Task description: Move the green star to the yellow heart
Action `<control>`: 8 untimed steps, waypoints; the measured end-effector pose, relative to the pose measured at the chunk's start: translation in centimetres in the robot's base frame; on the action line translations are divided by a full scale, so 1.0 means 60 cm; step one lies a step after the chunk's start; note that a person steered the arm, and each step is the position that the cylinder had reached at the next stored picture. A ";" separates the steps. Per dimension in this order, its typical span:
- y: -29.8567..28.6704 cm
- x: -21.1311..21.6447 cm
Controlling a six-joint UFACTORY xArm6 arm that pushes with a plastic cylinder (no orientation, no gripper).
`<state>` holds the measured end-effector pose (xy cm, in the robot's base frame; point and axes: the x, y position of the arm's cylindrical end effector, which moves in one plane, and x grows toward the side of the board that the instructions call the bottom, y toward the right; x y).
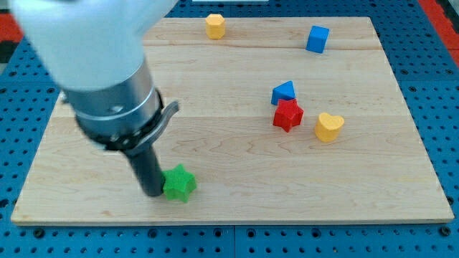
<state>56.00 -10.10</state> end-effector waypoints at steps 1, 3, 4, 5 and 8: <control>0.030 -0.005; 0.160 0.019; 0.180 0.061; 0.230 0.057; 0.341 0.002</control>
<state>56.12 10.38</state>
